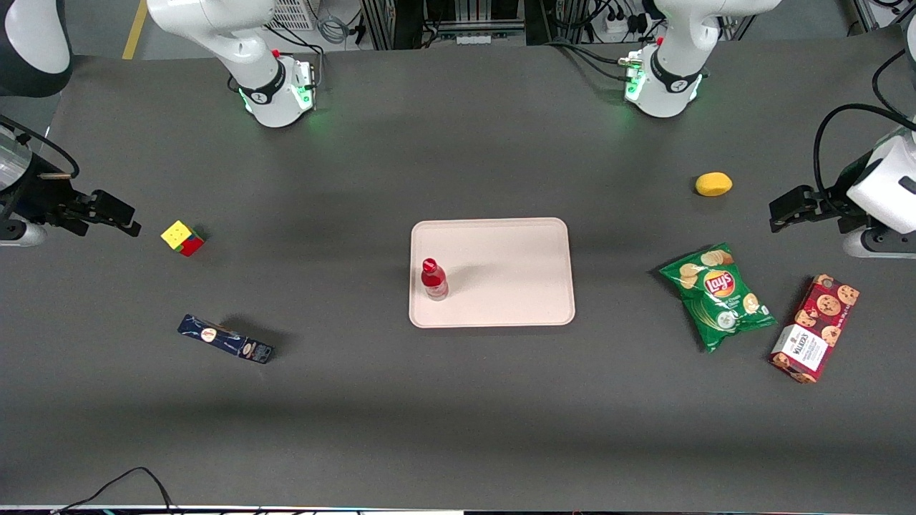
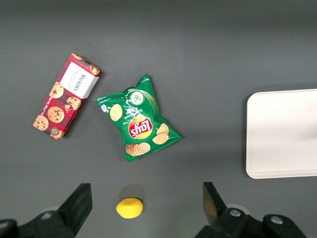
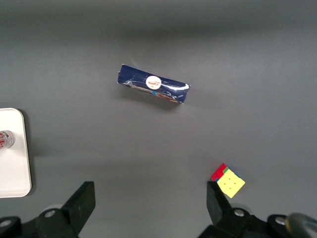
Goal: Place coke bottle on tray
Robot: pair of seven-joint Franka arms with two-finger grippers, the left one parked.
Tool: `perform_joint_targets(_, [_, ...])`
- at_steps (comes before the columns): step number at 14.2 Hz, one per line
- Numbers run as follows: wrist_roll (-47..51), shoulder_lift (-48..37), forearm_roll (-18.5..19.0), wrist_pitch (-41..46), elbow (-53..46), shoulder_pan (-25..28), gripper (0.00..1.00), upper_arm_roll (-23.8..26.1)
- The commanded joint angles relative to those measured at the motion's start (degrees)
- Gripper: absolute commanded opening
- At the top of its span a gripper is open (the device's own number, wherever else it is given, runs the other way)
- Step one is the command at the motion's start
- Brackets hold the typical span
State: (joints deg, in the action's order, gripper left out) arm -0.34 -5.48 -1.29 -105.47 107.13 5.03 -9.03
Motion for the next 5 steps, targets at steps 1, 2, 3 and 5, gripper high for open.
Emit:
perform_joint_targets(1, [-0.7,1.9,-0.6,-0.3,-1.8,0.9,1.00,0.8])
perform_joint_targets(2, [-0.5,2.1,-0.6,-0.2,-2.3,1.0,1.00,0.9])
perform_joint_targets(3, [-0.5,2.3,-0.6,-0.2,-2.4,1.0,1.00,0.9])
perform_joint_targets(5, [-0.5,2.3,-0.6,-0.2,-2.5,1.0,1.00,1.0])
